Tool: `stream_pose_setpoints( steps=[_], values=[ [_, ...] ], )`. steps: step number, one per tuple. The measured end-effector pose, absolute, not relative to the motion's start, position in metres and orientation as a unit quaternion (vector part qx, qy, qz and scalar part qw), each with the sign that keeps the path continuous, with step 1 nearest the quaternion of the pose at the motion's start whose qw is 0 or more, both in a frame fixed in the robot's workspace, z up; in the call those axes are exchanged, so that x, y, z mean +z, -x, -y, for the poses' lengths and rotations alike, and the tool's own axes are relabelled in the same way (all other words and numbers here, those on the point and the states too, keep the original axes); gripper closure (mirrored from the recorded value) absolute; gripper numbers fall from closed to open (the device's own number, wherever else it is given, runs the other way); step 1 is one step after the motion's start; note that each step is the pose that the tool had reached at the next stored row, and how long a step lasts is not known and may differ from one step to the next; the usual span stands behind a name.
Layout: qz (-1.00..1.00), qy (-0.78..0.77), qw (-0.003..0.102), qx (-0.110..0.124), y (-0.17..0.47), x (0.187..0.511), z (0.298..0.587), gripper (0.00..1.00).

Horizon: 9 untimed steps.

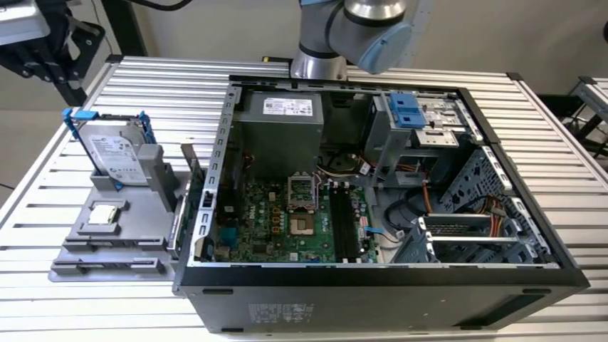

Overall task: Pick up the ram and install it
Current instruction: 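Reach for the ram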

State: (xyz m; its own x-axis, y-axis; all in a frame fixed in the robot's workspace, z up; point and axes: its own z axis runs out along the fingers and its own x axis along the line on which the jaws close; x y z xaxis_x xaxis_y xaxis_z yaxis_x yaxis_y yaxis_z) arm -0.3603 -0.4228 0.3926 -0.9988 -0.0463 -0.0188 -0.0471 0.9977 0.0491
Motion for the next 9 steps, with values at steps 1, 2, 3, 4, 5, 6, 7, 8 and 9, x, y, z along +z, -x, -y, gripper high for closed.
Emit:
stream_pose_setpoints(
  steps=[1,2,3,4,5,6,7,8,9],
  values=[
    [-0.999,0.023,0.009,0.025,0.360,0.393,0.426,1.00],
    [-0.999,0.023,0.009,0.025,0.360,0.393,0.429,1.00],
    [-0.999,0.023,0.009,0.025,0.360,0.393,0.432,1.00],
    [-0.999,0.023,0.009,0.025,0.360,0.393,0.436,1.00],
    [-0.999,0.023,0.009,0.025,0.360,0.393,0.439,1.00],
    [-0.999,0.023,0.009,0.025,0.360,0.393,0.442,1.00],
    [-0.999,0.023,0.009,0.025,0.360,0.393,0.446,1.00],
    [-0.999,0.023,0.009,0.025,0.360,0.393,0.449,1.00],
    [-0.999,0.023,0.009,0.025,0.360,0.393,0.453,1.00]
  ],
)
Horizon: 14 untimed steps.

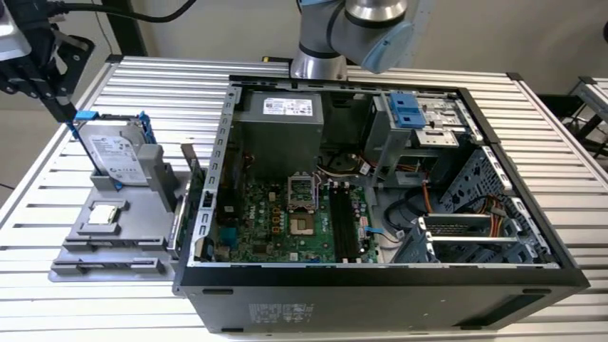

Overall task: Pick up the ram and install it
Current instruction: 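Reach for the ram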

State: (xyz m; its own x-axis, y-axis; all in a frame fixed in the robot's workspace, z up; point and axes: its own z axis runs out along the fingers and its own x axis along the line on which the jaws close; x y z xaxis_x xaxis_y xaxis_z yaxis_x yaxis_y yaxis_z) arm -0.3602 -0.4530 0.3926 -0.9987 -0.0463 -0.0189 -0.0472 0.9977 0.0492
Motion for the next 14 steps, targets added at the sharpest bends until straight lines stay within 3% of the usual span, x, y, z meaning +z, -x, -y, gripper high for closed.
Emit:
stream_pose_setpoints(
  steps=[14],
  values=[
    [-0.999,0.020,0.008,0.025,0.360,0.392,0.493,1.00]
  ],
)
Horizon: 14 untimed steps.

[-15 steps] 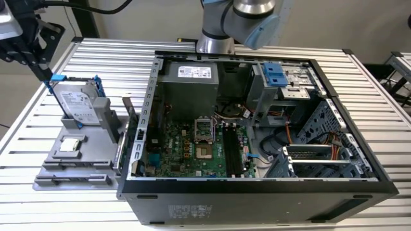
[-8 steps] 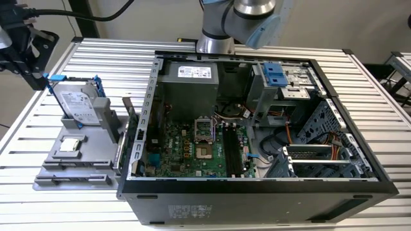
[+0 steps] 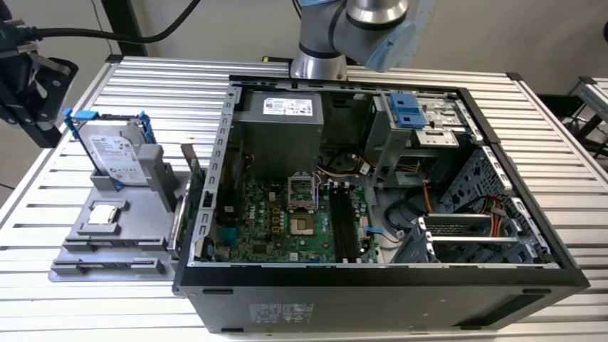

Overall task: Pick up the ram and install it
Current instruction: 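Reach for the ram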

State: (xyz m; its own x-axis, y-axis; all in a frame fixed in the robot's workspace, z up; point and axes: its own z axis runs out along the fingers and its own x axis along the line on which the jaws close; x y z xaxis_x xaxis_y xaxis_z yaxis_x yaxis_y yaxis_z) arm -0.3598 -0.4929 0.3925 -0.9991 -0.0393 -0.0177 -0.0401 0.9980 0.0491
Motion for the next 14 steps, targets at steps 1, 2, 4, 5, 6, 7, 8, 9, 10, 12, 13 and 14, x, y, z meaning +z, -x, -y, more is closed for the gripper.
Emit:
stream_pose_setpoints(
  steps=[1,2,4,5,6,7,8,9,10,12,13,14],
  values=[
    [-0.999,0.018,0.008,0.025,0.360,0.392,0.495,1.00],
    [-1.000,0.016,0.008,0.025,0.360,0.392,0.497,1.00],
    [-1.000,0.014,0.009,0.025,0.360,0.392,0.500,1.00],
    [-1.000,0.013,0.009,0.025,0.360,0.392,0.501,1.00],
    [-1.000,0.012,0.009,0.025,0.360,0.392,0.503,1.00],
    [-1.000,0.011,0.009,0.025,0.361,0.392,0.503,1.00],
    [-1.000,0.010,0.009,0.025,0.362,0.392,0.504,1.00],
    [-1.000,0.010,0.009,0.025,0.364,0.392,0.505,1.00],
    [-1.000,0.009,0.009,0.025,0.365,0.392,0.506,1.00],
    [-1.000,0.008,0.009,0.025,0.367,0.392,0.507,1.00],
    [-1.000,0.007,0.009,0.025,0.367,0.392,0.509,1.00],
    [-1.000,0.006,0.009,0.025,0.368,0.392,0.510,1.00]
  ],
)
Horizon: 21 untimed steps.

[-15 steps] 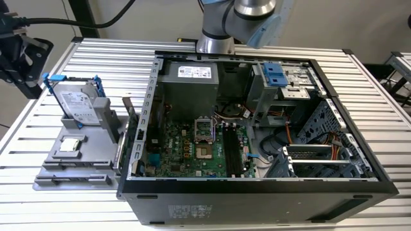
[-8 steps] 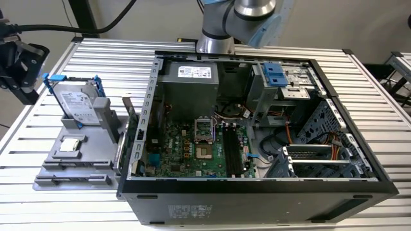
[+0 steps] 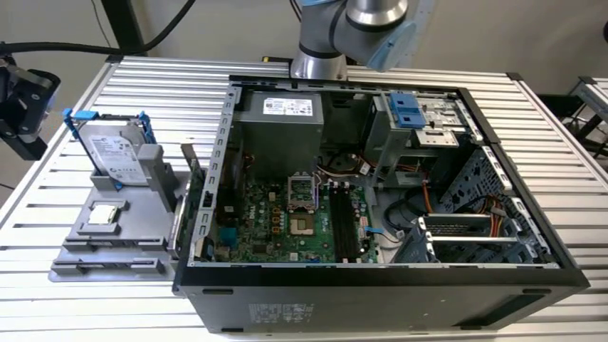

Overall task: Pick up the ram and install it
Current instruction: 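Reach for the ram, then pick up the ram and move it above insertion slot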

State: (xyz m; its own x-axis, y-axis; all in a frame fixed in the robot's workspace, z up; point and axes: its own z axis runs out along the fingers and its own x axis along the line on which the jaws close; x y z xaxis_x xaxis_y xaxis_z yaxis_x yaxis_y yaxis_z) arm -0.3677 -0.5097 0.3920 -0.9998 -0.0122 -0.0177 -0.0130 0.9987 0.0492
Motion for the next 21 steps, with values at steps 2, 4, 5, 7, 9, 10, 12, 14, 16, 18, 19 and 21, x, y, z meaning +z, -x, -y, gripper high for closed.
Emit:
stream_pose_setpoints(
  steps=[2,4,5,7,9,10,12,14,16,18,19,21],
  values=[
    [-1.000,0.004,0.009,0.025,0.3679,0.3920,0.5127,1.00],
    [-1.000,0.002,0.009,0.025,0.3681,0.3918,0.5165,1.00],
    [-1.000,0.001,0.009,0.025,0.3681,0.3918,0.5183,1.00],
    [-1.000,0.000,0.009,0.025,0.3682,0.3918,0.5204,1.00],
    [-1.000,-0.001,0.009,0.025,0.3683,0.3919,0.5207,1.00],
    [-1.000,-0.001,0.009,0.025,0.3683,0.3918,0.5207,1.00],
    [-1.000,-0.001,0.009,0.025,0.3683,0.3918,0.5208,1.00],
    [-1.000,-0.001,0.009,0.025,0.3683,0.3918,0.5208,1.00],
    [-1.000,-0.001,0.009,0.025,0.3683,0.3918,0.5208,1.00],
    [-1.000,-0.001,0.009,0.025,0.3683,0.3918,0.5207,1.00],
    [-1.000,-0.001,0.009,0.025,0.3683,0.3918,0.5208,1.00],
    [-1.000,-0.001,0.009,0.025,0.3683,0.3918,0.5208,1.00]
  ],
)
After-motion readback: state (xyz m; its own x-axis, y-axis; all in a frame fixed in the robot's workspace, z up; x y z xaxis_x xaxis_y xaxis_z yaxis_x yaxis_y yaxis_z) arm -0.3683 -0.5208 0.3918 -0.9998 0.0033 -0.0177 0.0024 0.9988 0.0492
